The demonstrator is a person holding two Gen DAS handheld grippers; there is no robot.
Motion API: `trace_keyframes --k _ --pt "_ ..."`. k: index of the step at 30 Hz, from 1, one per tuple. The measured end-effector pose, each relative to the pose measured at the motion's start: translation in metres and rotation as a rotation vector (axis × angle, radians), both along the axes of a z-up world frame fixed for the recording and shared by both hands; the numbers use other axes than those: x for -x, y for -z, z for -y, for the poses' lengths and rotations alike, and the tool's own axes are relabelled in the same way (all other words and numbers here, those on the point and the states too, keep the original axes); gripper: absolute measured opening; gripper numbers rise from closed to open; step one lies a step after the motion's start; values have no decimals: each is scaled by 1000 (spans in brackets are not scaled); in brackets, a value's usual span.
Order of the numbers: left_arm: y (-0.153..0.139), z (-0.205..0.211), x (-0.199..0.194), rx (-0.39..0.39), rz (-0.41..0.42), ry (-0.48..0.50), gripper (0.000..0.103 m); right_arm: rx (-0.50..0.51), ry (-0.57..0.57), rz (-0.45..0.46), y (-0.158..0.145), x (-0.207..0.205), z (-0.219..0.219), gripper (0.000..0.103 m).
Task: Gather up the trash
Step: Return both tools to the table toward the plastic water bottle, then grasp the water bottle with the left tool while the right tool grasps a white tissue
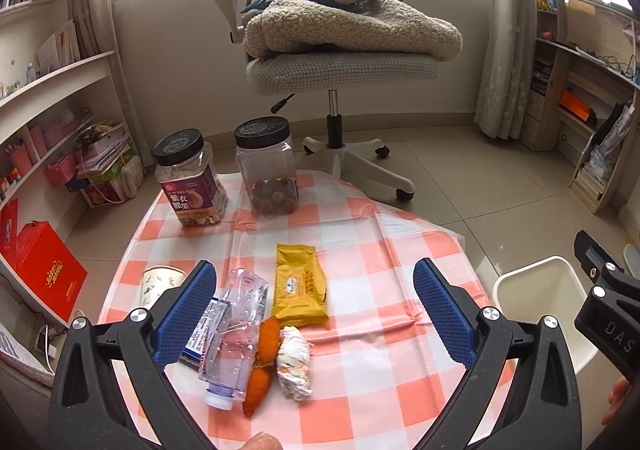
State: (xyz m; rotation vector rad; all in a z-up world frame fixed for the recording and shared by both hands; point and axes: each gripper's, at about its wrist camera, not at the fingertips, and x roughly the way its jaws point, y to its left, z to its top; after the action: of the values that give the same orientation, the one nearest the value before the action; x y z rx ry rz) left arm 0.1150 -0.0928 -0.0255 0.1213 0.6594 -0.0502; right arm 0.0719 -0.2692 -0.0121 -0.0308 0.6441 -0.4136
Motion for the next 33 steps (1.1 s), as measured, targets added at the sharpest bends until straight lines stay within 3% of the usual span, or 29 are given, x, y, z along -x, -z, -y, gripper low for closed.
trace_keyframes --k 3,5,12,17,19,24,26,29,33 --pt "10 -21 -13 -39 -42 -27 96 -3 -27 -26 6 -7 -16 96" --pt "16 -43 -25 -25 -104 -53 96 -14 -45 -41 10 -11 -24 96" --pt "73 -121 -70 125 -425 -155 95 -62 -107 -103 23 -24 -48 96" --pt "114 -134 -85 179 -562 -151 83 -111 -136 -160 34 -34 -59 96" --pt "125 -130 -91 164 -583 -147 81 -124 -145 -183 40 -38 -64 96" --pt "152 -118 -95 129 -640 -112 59 -172 -180 -256 58 -49 -76 96" --pt "151 -111 -90 101 -619 -88 58 -181 -198 -286 66 -52 -82 96" --pt "134 -111 -80 134 -579 -57 56 -198 -223 -327 78 -58 -90 96" --pt "82 -127 -64 170 -449 -72 54 -250 -259 -382 94 -65 -102 96"
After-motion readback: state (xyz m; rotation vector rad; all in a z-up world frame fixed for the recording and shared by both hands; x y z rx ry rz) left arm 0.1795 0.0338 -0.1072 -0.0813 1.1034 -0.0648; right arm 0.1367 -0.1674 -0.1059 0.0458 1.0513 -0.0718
